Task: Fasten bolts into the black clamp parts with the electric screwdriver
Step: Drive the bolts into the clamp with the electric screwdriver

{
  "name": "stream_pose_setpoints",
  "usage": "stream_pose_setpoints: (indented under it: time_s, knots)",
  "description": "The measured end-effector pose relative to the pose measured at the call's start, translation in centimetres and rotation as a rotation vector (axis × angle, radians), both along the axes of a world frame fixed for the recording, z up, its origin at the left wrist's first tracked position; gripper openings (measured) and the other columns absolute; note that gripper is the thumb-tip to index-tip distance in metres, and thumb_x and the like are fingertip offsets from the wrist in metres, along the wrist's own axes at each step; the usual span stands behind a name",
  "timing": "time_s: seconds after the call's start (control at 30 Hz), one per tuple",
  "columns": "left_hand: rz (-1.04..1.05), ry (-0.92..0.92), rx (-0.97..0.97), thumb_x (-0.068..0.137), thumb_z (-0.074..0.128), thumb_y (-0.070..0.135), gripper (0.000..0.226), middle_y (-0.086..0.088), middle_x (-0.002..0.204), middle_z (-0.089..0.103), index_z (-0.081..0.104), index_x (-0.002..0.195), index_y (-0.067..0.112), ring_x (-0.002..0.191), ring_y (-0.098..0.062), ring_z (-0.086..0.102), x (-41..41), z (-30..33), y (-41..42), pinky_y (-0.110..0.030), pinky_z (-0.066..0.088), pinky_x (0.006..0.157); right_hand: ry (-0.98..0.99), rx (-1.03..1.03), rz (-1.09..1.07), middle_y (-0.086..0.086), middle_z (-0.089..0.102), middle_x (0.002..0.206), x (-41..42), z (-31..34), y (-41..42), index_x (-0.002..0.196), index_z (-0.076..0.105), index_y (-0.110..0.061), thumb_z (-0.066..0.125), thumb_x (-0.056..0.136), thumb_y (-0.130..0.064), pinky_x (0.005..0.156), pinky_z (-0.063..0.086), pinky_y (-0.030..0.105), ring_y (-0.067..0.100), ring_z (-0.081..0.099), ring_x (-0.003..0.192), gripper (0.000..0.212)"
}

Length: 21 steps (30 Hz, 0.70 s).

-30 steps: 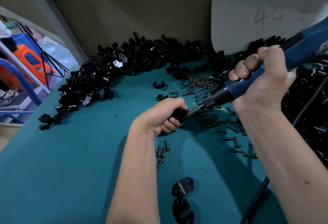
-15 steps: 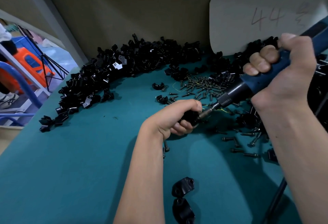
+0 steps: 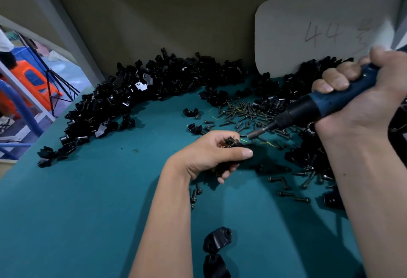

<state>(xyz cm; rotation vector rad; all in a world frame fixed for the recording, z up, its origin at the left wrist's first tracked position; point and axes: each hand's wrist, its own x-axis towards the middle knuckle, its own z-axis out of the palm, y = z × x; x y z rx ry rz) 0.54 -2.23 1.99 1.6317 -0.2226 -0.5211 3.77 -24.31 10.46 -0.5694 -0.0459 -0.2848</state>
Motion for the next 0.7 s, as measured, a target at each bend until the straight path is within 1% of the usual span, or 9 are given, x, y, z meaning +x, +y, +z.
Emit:
stream_pose_setpoints:
  time_s: [0.1,0.23,0.3,0.43,0.53,0.63,0.7]
  knots:
    - [0.012,-0.017,0.008,0.085,0.084,0.024,0.036,-0.007,0.059,0.057,0.051,0.071,0.022,0.043,-0.019,0.052,0.1,-0.1,-0.2,-0.026,0.047,0.041,-0.031,-0.026,-0.021,-0.006,0.043,0.061,-0.2,-0.2,0.5,0.075,0.045,-0.020,0.057,0.100,-0.028,0.049,0.036,0.024,0.010,0.041,0.049,0.029]
    - [0.012,-0.023,0.076,0.074,0.088,0.036,0.034,-0.008,0.057,0.056,0.056,0.071,0.024,0.038,-0.017,0.049,0.1,0.1,-0.2,-0.022,0.043,0.037,-0.047,-0.016,0.003,-0.005,0.046,0.062,-0.2,-0.5,0.8,0.077,0.047,-0.020,0.060,0.100,-0.028,0.048,0.038,0.024,0.009,0.043,0.049,0.028]
    - [-0.006,-0.027,0.090,0.073,0.087,0.038,0.034,-0.007,0.055,0.055,0.057,0.072,0.024,0.037,-0.016,0.049,0.1,0.2,-0.3,-0.022,0.041,0.036,-0.045,-0.032,-0.005,-0.005,0.046,0.063,-0.1,-0.6,0.9,0.079,0.046,-0.019,0.061,0.099,-0.027,0.048,0.038,0.025,0.010,0.043,0.049,0.026]
    - [-0.011,-0.039,0.099,0.072,0.088,0.039,0.032,-0.007,0.053,0.055,0.058,0.064,0.029,0.037,-0.017,0.050,0.3,-0.1,-0.6,-0.022,0.041,0.036,-0.019,-0.026,-0.010,-0.004,0.043,0.063,-0.1,-0.7,1.1,0.082,0.043,-0.019,0.059,0.099,-0.024,0.049,0.037,0.026,0.011,0.041,0.050,0.024]
    - [-0.011,-0.044,0.132,0.073,0.089,0.040,0.032,-0.007,0.053,0.055,0.059,0.064,0.030,0.037,-0.017,0.051,0.5,-0.4,-0.8,-0.023,0.042,0.037,0.017,-0.012,-0.015,-0.004,0.040,0.063,-0.1,-0.9,1.1,0.077,0.041,-0.019,0.054,0.099,-0.017,0.049,0.036,0.026,0.011,0.038,0.050,0.025]
    - [0.016,-0.075,0.166,0.075,0.089,0.041,0.033,-0.007,0.054,0.057,0.059,0.067,0.030,0.038,-0.018,0.052,0.5,-0.4,-1.0,-0.023,0.043,0.038,0.038,-0.010,-0.036,-0.003,0.039,0.062,0.0,-0.9,0.9,0.075,0.040,-0.018,0.051,0.098,-0.012,0.048,0.035,0.026,0.012,0.036,0.050,0.026]
    - [0.077,-0.132,0.203,0.078,0.088,0.037,0.035,-0.006,0.054,0.056,0.056,0.073,0.024,0.039,-0.018,0.050,0.6,-0.5,-1.4,-0.023,0.042,0.039,0.041,-0.013,-0.057,-0.002,0.039,0.063,0.1,-0.7,0.7,0.076,0.040,-0.017,0.051,0.096,-0.011,0.048,0.035,0.026,0.013,0.037,0.050,0.024]
